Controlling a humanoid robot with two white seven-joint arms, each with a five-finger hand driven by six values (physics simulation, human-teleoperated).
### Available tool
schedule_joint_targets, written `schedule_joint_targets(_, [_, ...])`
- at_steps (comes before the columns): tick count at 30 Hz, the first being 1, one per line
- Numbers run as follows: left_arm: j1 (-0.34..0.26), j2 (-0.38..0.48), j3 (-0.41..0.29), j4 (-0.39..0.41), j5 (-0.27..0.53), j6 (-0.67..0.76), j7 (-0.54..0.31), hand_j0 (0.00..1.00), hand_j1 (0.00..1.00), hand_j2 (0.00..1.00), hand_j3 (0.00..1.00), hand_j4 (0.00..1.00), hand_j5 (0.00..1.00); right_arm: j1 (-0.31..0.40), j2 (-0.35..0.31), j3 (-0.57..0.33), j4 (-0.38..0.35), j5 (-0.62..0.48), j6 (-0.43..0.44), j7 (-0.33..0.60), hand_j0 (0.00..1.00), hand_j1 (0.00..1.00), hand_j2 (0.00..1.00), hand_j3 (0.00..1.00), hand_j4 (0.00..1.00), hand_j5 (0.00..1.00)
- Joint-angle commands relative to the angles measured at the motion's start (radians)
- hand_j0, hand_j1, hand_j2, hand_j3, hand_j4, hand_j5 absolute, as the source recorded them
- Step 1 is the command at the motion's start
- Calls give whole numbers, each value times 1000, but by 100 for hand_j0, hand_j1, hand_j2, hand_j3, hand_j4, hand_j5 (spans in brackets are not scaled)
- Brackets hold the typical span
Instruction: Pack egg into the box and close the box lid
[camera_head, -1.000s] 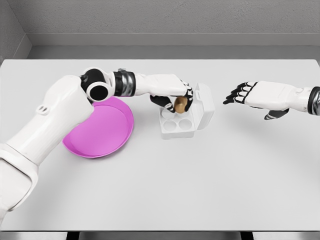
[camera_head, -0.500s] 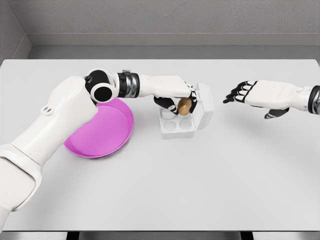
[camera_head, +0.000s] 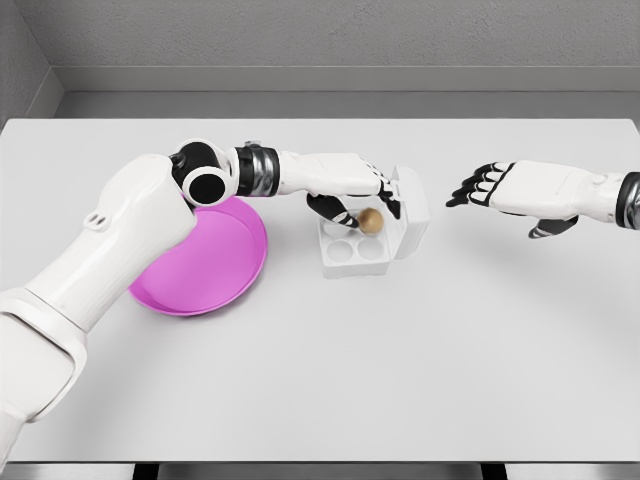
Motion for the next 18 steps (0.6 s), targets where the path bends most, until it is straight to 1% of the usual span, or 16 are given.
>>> schedule_joint_targets(1, [0,0,2,0,7,3,0,71,71,71,71,71,71,0,-1,0,0,-4,3,0,100,100,100,100,100,100])
schedule_joint_targets(13, [0,18,6,0,7,3,2,71,71,71,71,71,71,0,-1,0,0,-4,3,0,100,100,100,100,100,100])
schedule_joint_targets(18, [-2,38,40,1,7,3,0,71,71,71,71,71,71,0,-3,0,0,-4,3,0,100,100,100,100,100,100])
